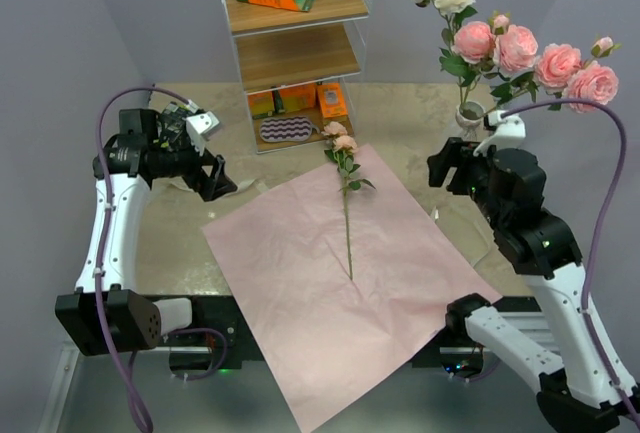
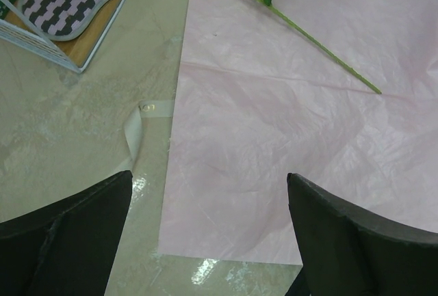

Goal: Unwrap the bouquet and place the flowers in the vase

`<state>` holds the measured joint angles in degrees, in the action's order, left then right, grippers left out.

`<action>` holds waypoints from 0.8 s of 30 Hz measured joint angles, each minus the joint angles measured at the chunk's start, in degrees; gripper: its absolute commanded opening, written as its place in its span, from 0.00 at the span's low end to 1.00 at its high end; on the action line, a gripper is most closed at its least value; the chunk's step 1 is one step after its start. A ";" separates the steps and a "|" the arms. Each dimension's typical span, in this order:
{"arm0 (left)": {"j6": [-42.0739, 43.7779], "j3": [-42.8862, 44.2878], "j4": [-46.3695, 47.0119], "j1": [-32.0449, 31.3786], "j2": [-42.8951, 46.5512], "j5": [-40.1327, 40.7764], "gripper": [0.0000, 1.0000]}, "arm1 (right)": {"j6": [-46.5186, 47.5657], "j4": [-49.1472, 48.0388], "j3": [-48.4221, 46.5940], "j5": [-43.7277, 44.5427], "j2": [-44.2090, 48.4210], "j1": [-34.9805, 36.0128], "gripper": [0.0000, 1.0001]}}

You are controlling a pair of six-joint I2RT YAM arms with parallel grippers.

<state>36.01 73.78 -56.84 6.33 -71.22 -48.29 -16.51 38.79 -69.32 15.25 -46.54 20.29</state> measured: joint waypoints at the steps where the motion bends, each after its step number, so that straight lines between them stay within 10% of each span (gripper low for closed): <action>1: -0.42 -0.44 0.44 0.00 0.11 0.24 0.99 | -0.50 0.09 0.87 -1.16 0.15 1.16 0.76; 10: -1.05 -5.16 2.29 0.02 2.58 2.08 0.99 | -7.63 -4.52 10.32 -2.16 -13.66 18.05 0.75; 24: -0.81 -6.19 2.82 0.02 2.78 3.50 0.99 | -10.54 -15.26 1.27 -4.07 -53.27 19.12 0.64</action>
<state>35.20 67.59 -54.02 6.35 -68.45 -44.80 -27.05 23.53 -68.05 11.18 -99.81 39.42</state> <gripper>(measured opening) 0.994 0.650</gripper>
